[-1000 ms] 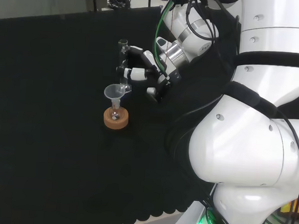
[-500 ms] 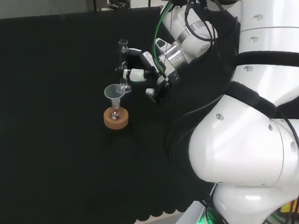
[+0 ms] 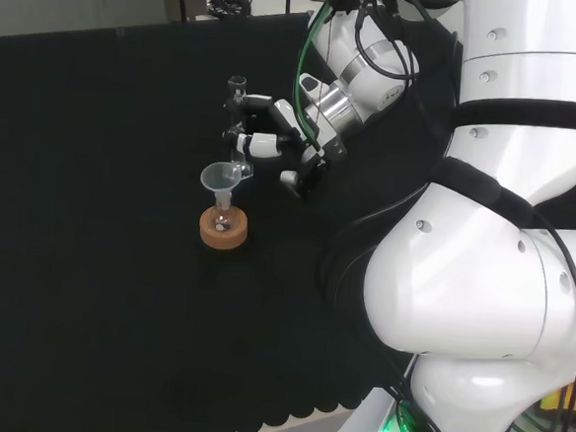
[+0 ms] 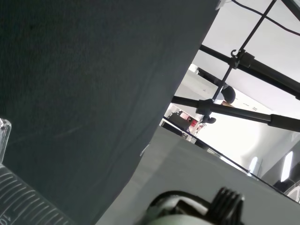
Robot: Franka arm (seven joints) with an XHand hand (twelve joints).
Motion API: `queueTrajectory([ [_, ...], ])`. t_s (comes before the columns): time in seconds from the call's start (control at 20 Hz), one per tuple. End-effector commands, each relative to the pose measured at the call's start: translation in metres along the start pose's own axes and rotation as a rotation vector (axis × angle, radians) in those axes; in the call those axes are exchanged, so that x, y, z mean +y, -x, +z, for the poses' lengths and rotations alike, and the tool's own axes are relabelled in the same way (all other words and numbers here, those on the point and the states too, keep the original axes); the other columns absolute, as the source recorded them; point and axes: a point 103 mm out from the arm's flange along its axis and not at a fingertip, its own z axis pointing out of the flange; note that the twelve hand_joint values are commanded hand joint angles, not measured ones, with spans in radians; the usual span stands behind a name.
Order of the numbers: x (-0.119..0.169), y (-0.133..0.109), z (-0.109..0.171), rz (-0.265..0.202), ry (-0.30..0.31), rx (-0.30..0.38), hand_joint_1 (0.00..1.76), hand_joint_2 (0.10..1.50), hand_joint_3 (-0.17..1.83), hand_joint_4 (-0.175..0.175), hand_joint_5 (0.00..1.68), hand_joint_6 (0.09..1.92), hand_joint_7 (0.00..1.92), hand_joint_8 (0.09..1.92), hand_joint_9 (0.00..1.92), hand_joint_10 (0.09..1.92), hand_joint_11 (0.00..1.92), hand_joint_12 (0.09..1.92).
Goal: Pick up the graduated cylinder.
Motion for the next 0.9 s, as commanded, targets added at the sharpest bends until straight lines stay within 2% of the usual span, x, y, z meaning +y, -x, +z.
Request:
queueTrajectory([
  [0.05, -0.0006, 0.0011, 0.0002, 0.004, -0.002, -0.003, 1.01, 0.72, 0.49, -0.007, 0.70, 0.47, 0.72, 0.58, 1.00, 0.32, 0.77, 1.08],
  [0.55, 0.0023, -0.0022, 0.0012, 0.003, 0.003, -0.001, 1.04, 0.73, 0.50, -0.003, 0.71, 0.52, 0.74, 0.58, 1.02, 0.30, 0.82, 1.06],
  [0.9, 0.0030, -0.0012, 0.0014, 0.001, 0.005, -0.007, 1.07, 0.78, 0.53, 0.006, 0.78, 0.56, 0.81, 0.58, 1.09, 0.28, 0.92, 1.00],
])
